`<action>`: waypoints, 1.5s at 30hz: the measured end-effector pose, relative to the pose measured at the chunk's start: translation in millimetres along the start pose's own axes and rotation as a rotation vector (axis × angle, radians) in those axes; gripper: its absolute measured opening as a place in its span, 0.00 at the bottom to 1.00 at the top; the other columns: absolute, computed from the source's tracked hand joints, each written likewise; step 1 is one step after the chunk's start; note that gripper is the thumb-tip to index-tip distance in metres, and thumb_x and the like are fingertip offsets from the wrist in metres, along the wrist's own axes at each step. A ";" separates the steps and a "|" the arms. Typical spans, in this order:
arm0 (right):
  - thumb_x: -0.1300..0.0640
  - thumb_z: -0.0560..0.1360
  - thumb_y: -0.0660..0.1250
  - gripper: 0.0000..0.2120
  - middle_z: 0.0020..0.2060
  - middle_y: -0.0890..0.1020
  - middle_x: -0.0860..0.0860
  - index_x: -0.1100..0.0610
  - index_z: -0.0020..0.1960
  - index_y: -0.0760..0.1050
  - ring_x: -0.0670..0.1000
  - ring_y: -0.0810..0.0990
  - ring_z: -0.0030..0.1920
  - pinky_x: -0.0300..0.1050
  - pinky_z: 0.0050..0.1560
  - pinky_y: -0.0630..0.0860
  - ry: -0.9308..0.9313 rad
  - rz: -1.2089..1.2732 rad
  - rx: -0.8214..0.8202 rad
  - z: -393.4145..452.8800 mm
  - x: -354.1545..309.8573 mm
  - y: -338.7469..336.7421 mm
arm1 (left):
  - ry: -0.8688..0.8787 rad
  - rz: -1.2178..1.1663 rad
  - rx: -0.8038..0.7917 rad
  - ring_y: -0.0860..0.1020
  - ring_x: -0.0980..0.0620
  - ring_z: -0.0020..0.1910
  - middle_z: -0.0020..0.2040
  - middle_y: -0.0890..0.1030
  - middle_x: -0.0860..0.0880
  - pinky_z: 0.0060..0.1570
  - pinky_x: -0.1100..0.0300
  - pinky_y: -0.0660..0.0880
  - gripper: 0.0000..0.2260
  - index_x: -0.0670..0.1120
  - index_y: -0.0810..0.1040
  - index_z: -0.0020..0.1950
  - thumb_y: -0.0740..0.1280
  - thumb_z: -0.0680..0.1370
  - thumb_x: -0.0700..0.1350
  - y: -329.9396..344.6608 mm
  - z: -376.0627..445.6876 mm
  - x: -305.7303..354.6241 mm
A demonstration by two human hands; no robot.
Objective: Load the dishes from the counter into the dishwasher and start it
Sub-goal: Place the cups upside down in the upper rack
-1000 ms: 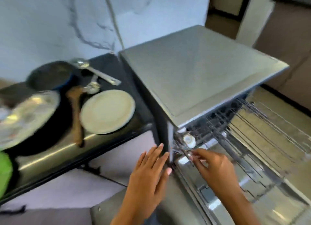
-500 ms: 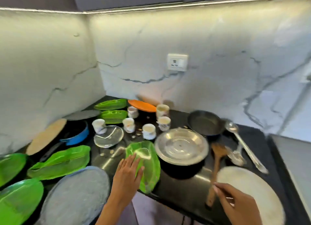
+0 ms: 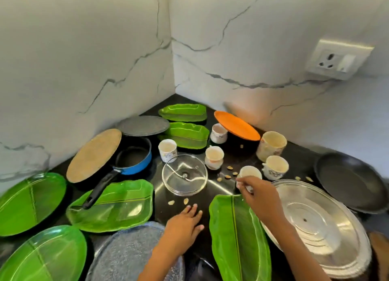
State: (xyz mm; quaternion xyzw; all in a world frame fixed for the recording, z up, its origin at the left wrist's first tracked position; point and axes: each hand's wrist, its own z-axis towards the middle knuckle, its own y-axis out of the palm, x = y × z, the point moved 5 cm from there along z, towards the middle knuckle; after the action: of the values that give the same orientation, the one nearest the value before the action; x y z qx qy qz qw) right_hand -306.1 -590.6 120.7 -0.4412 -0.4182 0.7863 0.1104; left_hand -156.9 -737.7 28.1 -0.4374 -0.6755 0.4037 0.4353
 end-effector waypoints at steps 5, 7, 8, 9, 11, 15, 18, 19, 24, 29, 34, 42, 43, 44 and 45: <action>0.61 0.70 0.72 0.19 0.60 0.76 0.53 0.57 0.59 0.76 0.55 0.77 0.56 0.50 0.51 0.76 -0.018 -0.051 -0.108 50.1 -4.7 49.6 | 0.005 -0.056 -0.028 0.47 0.51 0.76 0.78 0.48 0.49 0.71 0.60 0.52 0.32 0.49 0.54 0.77 0.40 0.76 0.62 6.7 -1.4 -1.1; 0.59 0.70 0.72 0.25 0.66 0.70 0.54 0.56 0.66 0.71 0.55 0.73 0.63 0.50 0.56 0.74 0.012 -0.095 -0.142 64.8 -2.2 66.0 | -0.015 -0.068 -0.047 0.46 0.51 0.76 0.78 0.47 0.49 0.72 0.58 0.51 0.29 0.49 0.53 0.77 0.43 0.79 0.60 9.6 -0.3 -1.1; 0.58 0.70 0.72 0.28 0.69 0.67 0.54 0.55 0.69 0.68 0.56 0.70 0.66 0.51 0.59 0.73 0.018 -0.116 -0.158 70.6 -1.4 72.4 | -0.023 -0.084 -0.045 0.45 0.52 0.76 0.78 0.46 0.50 0.72 0.57 0.52 0.25 0.49 0.53 0.77 0.47 0.81 0.57 10.6 -0.1 -1.3; 0.58 0.71 0.71 0.31 0.71 0.64 0.55 0.53 0.70 0.65 0.56 0.66 0.68 0.52 0.62 0.71 0.020 -0.136 -0.172 76.1 -1.4 78.1 | -0.028 -0.103 -0.040 0.45 0.52 0.76 0.78 0.46 0.50 0.72 0.57 0.52 0.24 0.49 0.52 0.77 0.49 0.82 0.55 11.4 -0.1 -2.2; 0.57 0.72 0.70 0.31 0.73 0.60 0.57 0.51 0.72 0.62 0.58 0.63 0.71 0.53 0.63 0.68 0.021 -0.174 -0.197 87.0 -2.1 86.4 | -0.028 -0.117 -0.036 0.44 0.52 0.76 0.78 0.45 0.51 0.72 0.56 0.52 0.24 0.49 0.52 0.77 0.50 0.82 0.54 10.9 -1.4 -2.5; 0.52 0.73 0.68 0.23 0.72 0.60 0.59 0.57 0.66 0.70 0.61 0.67 0.67 0.53 0.61 0.69 0.079 -0.224 -0.260 104.2 0.4 101.6 | -0.026 -0.131 -0.052 0.44 0.53 0.76 0.78 0.45 0.52 0.71 0.55 0.55 0.23 0.50 0.52 0.77 0.50 0.83 0.53 8.1 -2.7 -2.0; 0.51 0.71 0.70 0.18 0.66 0.68 0.57 0.63 0.54 0.78 0.62 0.74 0.58 0.51 0.55 0.72 0.104 -0.199 -0.211 111.0 4.5 107.7 | -0.026 -0.128 -0.073 0.44 0.53 0.76 0.78 0.45 0.52 0.70 0.54 0.56 0.23 0.50 0.53 0.77 0.50 0.83 0.53 5.9 -1.1 -2.0; 0.51 0.70 0.71 0.18 0.63 0.70 0.57 0.64 0.51 0.79 0.62 0.75 0.55 0.51 0.53 0.72 0.107 -0.187 -0.192 111.6 5.8 108.3 | -0.025 -0.126 -0.077 0.44 0.53 0.76 0.78 0.45 0.52 0.70 0.54 0.57 0.23 0.50 0.53 0.77 0.51 0.83 0.52 5.7 -0.6 -2.1; 0.53 0.69 0.73 0.15 0.59 0.72 0.58 0.66 0.44 0.80 0.60 0.76 0.51 0.47 0.48 0.72 0.050 -0.118 -0.027 104.3 0.4 87.2 | -0.033 -0.109 -0.082 0.44 0.53 0.76 0.78 0.46 0.52 0.70 0.53 0.58 0.23 0.50 0.52 0.77 0.51 0.83 0.52 8.6 -0.5 -3.0; 0.54 0.67 0.75 0.12 0.57 0.75 0.58 0.63 0.40 0.81 0.57 0.76 0.54 0.43 0.47 0.69 0.017 -0.038 0.148 69.6 -11.3 36.1 | -0.033 -0.085 -0.056 0.44 0.53 0.76 0.78 0.46 0.51 0.71 0.54 0.57 0.23 0.50 0.53 0.77 0.51 0.83 0.51 10.9 0.2 -2.5; 0.54 0.65 0.76 0.09 0.56 0.77 0.56 0.59 0.37 0.80 0.54 0.77 0.51 0.41 0.46 0.70 -0.023 -0.017 0.209 -13.1 -11.6 -21.9 | -0.020 -0.020 -0.004 0.47 0.52 0.76 0.78 0.49 0.51 0.69 0.56 0.58 0.23 0.49 0.54 0.77 0.52 0.83 0.51 9.2 0.2 -1.1; 0.53 0.63 0.78 0.09 0.56 0.77 0.51 0.55 0.37 0.80 0.50 0.79 0.48 0.44 0.44 0.77 0.126 -0.037 0.347 -210.3 11.6 -117.9 | 0.094 -0.059 0.349 0.75 0.42 0.58 0.59 0.77 0.42 0.53 0.50 0.73 0.15 0.42 0.78 0.61 0.60 0.80 0.48 -27.3 -36.5 58.0; 0.52 0.63 0.78 0.10 0.56 0.77 0.51 0.55 0.38 0.80 0.50 0.79 0.47 0.43 0.43 0.78 0.152 -0.049 0.355 -235.4 15.5 -127.0 | 0.175 -0.090 0.438 0.78 0.40 0.52 0.53 0.80 0.41 0.47 0.50 0.76 0.15 0.40 0.80 0.56 0.61 0.79 0.49 -33.5 -52.5 83.8; 0.51 0.63 0.78 0.11 0.56 0.77 0.52 0.56 0.39 0.80 0.50 0.79 0.46 0.41 0.43 0.78 0.187 -0.052 0.379 -268.3 19.2 -139.3 | 0.282 -0.112 0.506 0.80 0.40 0.46 0.48 0.81 0.41 0.41 0.50 0.77 0.16 0.40 0.81 0.51 0.60 0.77 0.50 -34.1 -72.9 118.5; 0.51 0.63 0.78 0.12 0.56 0.77 0.52 0.56 0.39 0.80 0.50 0.79 0.46 0.40 0.43 0.78 0.224 -0.049 0.409 -300.9 23.2 -150.9 | 0.379 -0.139 0.528 0.80 0.40 0.43 0.45 0.81 0.41 0.38 0.52 0.78 0.16 0.40 0.82 0.49 0.60 0.76 0.50 -29.5 -93.9 153.6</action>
State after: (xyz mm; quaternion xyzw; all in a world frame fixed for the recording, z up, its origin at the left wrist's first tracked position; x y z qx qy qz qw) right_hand -112.7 -315.0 142.2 -0.4840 -0.2461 0.7977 0.2623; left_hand -112.2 -586.1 119.3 -0.3298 -0.4827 0.4457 0.6779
